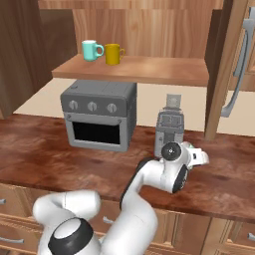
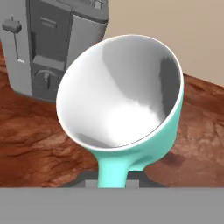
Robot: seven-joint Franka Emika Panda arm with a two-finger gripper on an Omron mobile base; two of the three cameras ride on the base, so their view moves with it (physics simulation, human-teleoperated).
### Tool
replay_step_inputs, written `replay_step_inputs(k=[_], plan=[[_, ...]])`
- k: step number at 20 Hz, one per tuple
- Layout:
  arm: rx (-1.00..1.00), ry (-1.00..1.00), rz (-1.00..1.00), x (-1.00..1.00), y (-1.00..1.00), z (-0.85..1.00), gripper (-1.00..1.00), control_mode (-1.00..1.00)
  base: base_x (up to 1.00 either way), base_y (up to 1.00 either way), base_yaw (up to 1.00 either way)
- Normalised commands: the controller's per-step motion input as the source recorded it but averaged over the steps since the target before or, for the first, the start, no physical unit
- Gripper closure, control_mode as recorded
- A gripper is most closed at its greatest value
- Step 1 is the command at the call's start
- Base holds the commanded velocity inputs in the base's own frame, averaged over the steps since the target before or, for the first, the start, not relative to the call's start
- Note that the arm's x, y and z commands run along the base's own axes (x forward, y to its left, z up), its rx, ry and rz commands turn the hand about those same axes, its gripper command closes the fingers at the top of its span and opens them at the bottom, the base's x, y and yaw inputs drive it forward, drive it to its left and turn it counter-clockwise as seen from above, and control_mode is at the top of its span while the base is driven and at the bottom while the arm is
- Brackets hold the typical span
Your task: Pick the mug on the counter and place it in the cabinet with the handle facing the right, like the mugs already inside.
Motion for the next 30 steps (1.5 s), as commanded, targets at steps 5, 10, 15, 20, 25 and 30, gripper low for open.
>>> replay_step_inputs(k=[5,10,15,20,25,30], plan=[[-0.02,-0.08,0.07,-0.14,0.35,0.6,1.0,-1.0,0.0,0.0,0.0],[-0.01,-0.02,0.0,-0.03,0.3,0.65,1.0,-1.0,0.0,0.0,0.0],[0.0,0.0,0.0,0.0,0.25,0.54,1.0,-1.0,0.0,0.0,0.0],[0.05,0.0,0.0,0.0,0.25,0.55,1.0,-1.0,0.0,0.0,0.0],[0.12,0.0,0.0,-0.01,0.18,0.6,1.0,-1.0,0.0,0.0,0.0],[0.13,0.0,0.0,0.0,0.08,0.47,1.0,-1.0,0.0,0.0,0.0]])
